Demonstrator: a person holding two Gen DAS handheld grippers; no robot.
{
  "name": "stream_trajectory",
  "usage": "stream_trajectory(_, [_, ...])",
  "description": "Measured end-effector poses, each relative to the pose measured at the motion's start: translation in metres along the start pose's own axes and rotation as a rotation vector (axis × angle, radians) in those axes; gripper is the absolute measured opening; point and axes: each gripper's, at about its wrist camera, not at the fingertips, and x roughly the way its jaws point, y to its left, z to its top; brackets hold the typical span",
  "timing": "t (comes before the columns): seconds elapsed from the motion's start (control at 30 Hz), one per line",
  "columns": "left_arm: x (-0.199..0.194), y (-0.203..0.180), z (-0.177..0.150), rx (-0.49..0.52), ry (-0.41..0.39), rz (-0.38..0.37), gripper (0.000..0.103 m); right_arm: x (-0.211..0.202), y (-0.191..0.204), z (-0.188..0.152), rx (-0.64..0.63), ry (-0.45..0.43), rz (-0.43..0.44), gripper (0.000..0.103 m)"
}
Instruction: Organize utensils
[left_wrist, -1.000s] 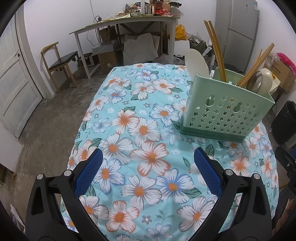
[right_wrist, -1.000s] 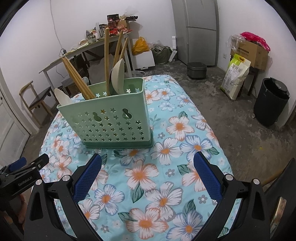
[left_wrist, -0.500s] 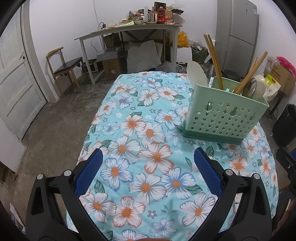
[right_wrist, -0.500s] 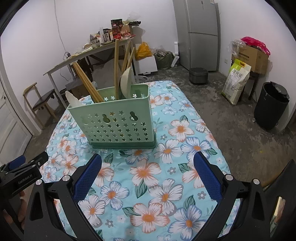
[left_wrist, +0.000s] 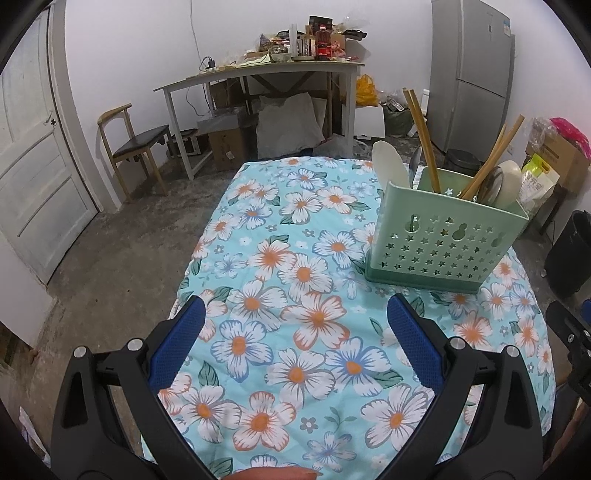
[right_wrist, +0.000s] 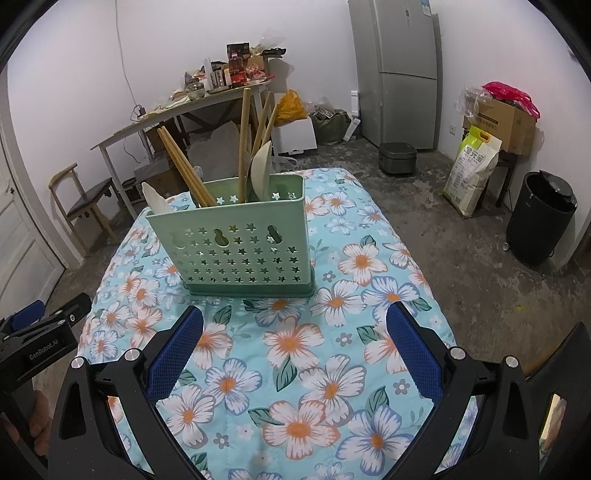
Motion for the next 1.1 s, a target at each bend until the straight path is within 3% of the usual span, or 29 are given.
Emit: stream_trajectory(1.1, [0.0,-0.001,-0.002,0.001,0.004,-0.005,0.095,-0.001,-0.004,0.001,0.003,0.001,0.002,0.097])
